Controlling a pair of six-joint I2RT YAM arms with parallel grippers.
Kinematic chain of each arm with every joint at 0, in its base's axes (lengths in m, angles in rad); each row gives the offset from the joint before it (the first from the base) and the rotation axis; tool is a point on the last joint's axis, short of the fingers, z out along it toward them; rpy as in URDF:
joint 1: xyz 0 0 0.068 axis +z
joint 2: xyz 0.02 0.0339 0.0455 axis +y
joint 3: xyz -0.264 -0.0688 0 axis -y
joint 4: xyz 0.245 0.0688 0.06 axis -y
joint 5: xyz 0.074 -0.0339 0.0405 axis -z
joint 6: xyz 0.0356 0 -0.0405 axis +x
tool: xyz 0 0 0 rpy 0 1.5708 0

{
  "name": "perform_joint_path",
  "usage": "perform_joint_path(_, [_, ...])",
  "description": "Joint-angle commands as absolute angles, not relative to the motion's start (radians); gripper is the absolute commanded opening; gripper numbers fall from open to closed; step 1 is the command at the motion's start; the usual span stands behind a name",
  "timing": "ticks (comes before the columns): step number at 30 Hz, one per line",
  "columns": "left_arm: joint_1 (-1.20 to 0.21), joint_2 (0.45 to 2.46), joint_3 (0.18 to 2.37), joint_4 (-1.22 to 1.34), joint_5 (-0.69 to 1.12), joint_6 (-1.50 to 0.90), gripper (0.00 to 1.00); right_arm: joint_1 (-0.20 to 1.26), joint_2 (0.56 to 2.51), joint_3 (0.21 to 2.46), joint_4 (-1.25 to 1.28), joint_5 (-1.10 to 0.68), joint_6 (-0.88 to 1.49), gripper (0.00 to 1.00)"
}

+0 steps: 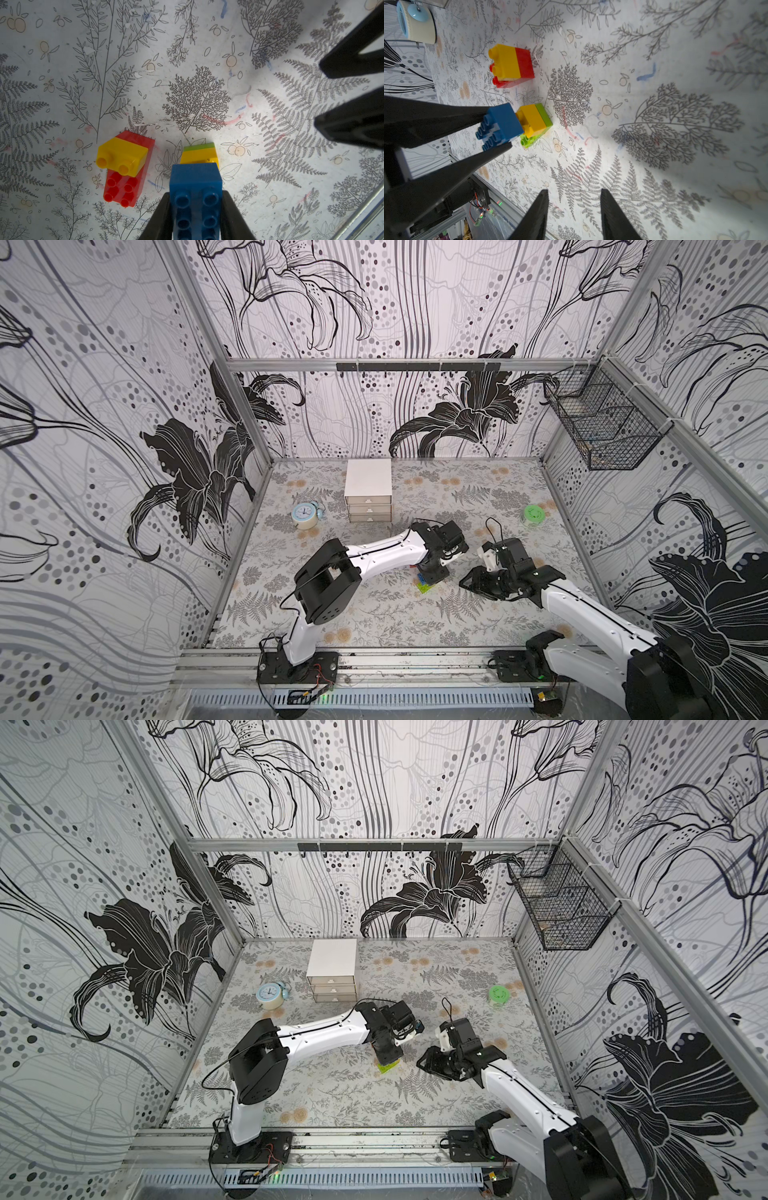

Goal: Assemble the number 5 with lego
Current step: Assemble the lego brick with the lego brick.

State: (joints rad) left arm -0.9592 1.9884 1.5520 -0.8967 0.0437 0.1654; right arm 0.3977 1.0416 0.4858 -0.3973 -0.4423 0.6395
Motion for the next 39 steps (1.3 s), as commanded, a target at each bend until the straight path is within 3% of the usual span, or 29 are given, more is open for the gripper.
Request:
perform_joint_path(1, [-0.951, 1.95, 1.55, -0.902, 0.045, 0.142, 0.21, 0.393, 1.04, 0.468, -0.392, -0.449, 0.631, 0.44])
perform_joint_path(39, [-0.945, 2.014, 1.519, -0.887, 0.075, 0.034, 0.2, 0.393, 1.068, 0.456, -0.358, -0.454, 0.63, 0.44])
